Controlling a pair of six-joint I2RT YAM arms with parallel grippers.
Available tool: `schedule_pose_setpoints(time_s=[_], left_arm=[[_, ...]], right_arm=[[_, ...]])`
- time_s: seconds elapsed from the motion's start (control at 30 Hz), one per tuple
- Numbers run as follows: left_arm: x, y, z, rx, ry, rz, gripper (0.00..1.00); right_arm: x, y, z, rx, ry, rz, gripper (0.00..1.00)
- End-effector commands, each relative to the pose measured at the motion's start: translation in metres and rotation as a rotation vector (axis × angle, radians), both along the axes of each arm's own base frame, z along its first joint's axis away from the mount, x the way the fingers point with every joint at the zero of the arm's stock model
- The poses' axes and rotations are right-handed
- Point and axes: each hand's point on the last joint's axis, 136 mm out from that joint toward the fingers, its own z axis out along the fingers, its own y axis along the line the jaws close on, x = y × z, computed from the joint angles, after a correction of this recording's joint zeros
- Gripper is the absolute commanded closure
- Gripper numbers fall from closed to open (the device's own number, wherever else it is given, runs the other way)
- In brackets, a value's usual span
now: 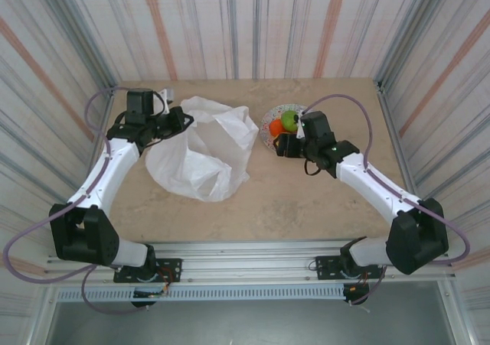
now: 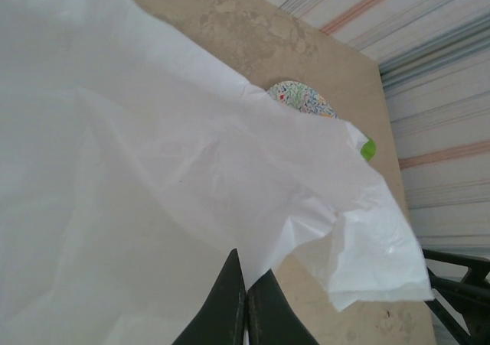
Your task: Place the fruits into the plastic bag
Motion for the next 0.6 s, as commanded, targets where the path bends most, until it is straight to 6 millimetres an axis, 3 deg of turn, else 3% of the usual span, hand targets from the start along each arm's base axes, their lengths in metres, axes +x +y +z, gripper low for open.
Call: schedule_pose_setpoints(time_s=[0.0, 0.13, 0.27, 0.57], left_arm=[[0.001, 0.004, -0.007, -0.053, 0.054, 0.064, 1.00], [-0.004, 0.005, -0.013, -0.094, 0.063, 0.108, 1.00], [-0.008, 0.004, -0.016, -0.085, 0.054, 0.117, 1.00], [-0.009, -0.001, -0.019, -0.086, 0.074, 0.101, 1.00]], right_arm=[[0.009, -0.036, -0.011, -0.107, 0.037, -0.064, 0.15], [0.037, -0.042, -0.010, -0.125, 0.019, -0.073, 0.14], [0.070, -0.042, -0.014, -0.205, 0.004, -0.047, 0.01], [0.123, -0.034, -0.036, -0.311, 0.041, 0.021, 0.01]])
